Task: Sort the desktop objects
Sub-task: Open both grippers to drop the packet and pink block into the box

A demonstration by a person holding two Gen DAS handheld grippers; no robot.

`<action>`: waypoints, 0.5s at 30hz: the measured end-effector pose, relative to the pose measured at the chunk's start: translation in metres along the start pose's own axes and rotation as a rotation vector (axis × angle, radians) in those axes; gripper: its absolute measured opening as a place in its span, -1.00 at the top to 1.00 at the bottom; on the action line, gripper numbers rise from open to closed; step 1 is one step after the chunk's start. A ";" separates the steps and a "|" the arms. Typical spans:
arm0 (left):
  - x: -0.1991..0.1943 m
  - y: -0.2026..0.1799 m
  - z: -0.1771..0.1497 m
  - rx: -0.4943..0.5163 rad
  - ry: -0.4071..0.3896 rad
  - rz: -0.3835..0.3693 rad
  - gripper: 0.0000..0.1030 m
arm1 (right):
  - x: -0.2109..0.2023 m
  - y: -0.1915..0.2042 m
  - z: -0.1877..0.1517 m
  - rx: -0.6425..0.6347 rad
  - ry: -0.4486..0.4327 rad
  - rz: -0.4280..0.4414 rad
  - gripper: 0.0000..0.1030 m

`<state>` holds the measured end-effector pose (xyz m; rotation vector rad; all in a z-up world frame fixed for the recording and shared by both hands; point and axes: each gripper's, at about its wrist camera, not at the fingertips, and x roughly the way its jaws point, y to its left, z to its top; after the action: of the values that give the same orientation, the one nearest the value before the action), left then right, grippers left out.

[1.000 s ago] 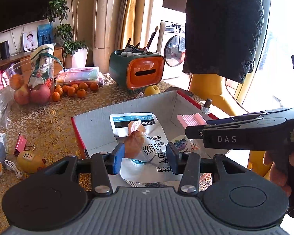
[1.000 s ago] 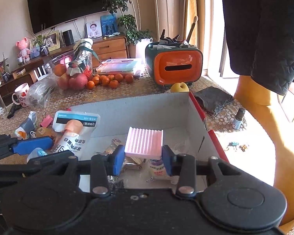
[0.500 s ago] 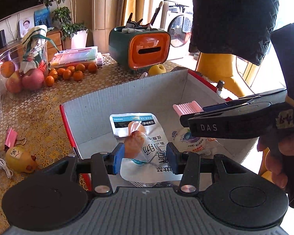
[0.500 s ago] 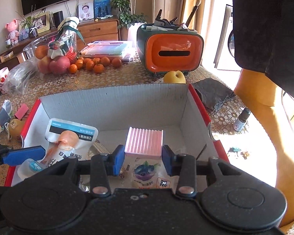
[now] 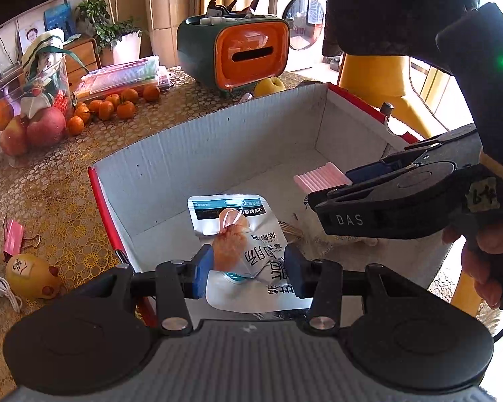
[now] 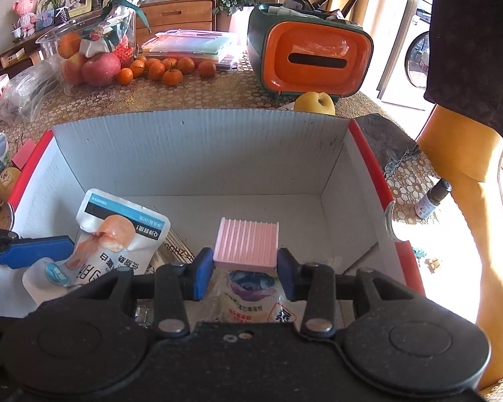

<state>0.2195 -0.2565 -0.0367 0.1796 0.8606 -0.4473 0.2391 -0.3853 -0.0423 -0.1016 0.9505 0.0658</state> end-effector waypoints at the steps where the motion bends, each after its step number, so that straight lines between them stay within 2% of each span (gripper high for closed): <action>1: 0.001 0.000 0.000 0.006 0.003 0.004 0.13 | 0.000 0.000 0.000 0.001 0.001 0.000 0.21; 7: 0.006 -0.003 -0.002 0.056 0.026 0.040 0.13 | 0.003 -0.001 -0.001 -0.001 0.007 0.002 0.20; 15: 0.003 -0.001 -0.002 0.045 0.018 0.029 0.13 | 0.003 0.000 -0.001 0.009 0.008 0.001 0.17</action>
<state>0.2196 -0.2574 -0.0407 0.2376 0.8650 -0.4392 0.2397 -0.3852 -0.0455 -0.0927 0.9586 0.0625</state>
